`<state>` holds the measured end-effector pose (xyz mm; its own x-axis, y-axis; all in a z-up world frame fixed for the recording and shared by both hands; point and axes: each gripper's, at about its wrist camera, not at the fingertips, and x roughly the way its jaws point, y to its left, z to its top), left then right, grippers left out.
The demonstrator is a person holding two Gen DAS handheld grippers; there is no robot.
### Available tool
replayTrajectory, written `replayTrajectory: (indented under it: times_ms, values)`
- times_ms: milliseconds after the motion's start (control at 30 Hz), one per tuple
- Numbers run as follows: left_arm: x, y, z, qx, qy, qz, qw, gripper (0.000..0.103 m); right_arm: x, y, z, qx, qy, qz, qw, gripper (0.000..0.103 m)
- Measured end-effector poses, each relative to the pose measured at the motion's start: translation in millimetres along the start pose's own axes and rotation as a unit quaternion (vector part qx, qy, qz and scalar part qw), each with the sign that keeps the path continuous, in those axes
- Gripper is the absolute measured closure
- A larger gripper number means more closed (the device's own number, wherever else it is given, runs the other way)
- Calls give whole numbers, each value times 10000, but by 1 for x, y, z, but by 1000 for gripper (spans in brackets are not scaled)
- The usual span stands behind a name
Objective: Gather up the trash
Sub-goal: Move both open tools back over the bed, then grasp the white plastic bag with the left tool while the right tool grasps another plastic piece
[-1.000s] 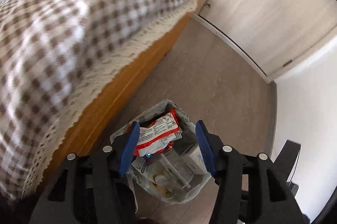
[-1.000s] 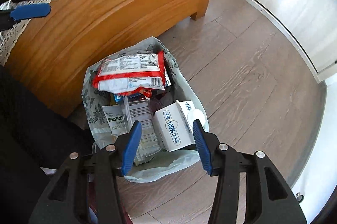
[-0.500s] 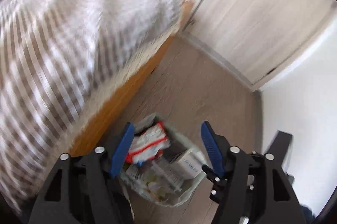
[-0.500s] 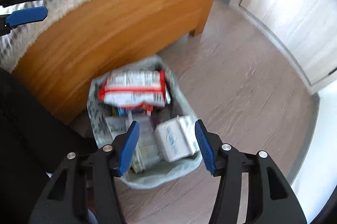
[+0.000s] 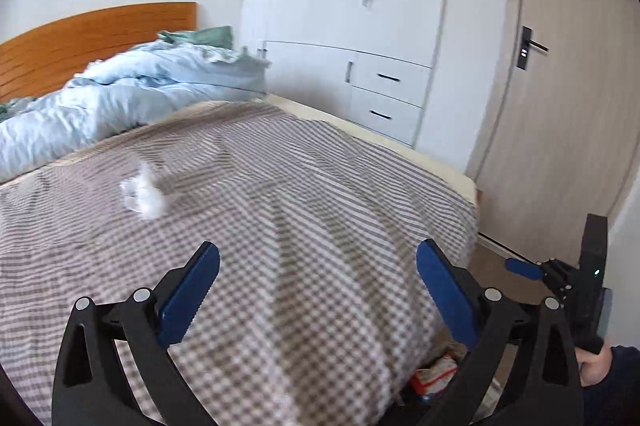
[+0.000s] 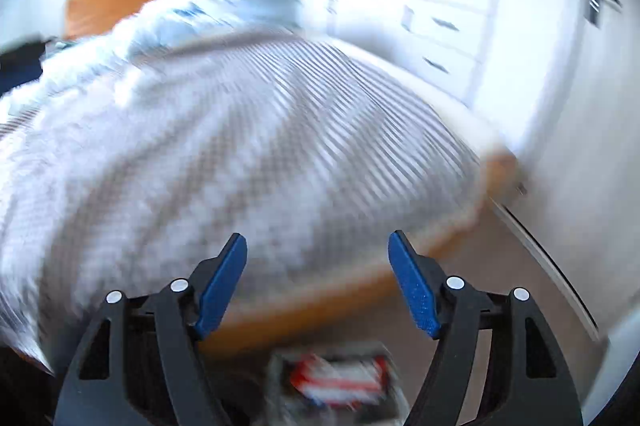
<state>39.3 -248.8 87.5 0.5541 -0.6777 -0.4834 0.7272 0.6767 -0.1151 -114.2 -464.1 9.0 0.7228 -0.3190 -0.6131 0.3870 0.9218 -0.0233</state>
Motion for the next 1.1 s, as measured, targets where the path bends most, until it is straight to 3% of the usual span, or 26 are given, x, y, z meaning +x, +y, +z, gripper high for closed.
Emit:
replayTrajectory:
  times_ms: [167,267,467,600,633,700,767,800,833,900,1100]
  values:
    - [-27,106,-2,-224,-123,1140,9932,8,34,77,65,-248,-226,866,9957,33]
    - [-37,158,-3,-595,-187,1599,9852,8,61,131,98,-396,-218,1341,9899,33]
    - [-39,227,-16,-1297,-484,2080,9683,8,132,229,156,-771,43,1778,9810,33]
    - [-23,259,-28,-1612,24,2098,9644,8,205,283,177,-1074,535,1691,9783,36]
    - [-22,262,-31,-1670,47,2059,9642,8,220,289,179,-1097,594,1601,9792,37]
    - [-22,274,-34,-1791,42,2135,9604,8,248,298,186,-1056,749,1528,9797,51]
    - [-20,283,-38,-1933,79,2149,9573,8,275,299,188,-920,957,1591,9783,55]
    - [-18,288,-40,-1995,127,2155,9558,8,287,298,186,-820,1090,1683,9763,73]
    - [-17,292,-42,-2049,166,2166,9544,8,294,295,183,-718,1173,1758,9748,82]
    - [-14,298,-46,-2130,244,2183,9521,8,291,288,174,-637,1134,1958,9720,93]
    - [-10,296,-48,-2121,311,2202,9516,8,219,274,154,-773,932,2245,9669,96]
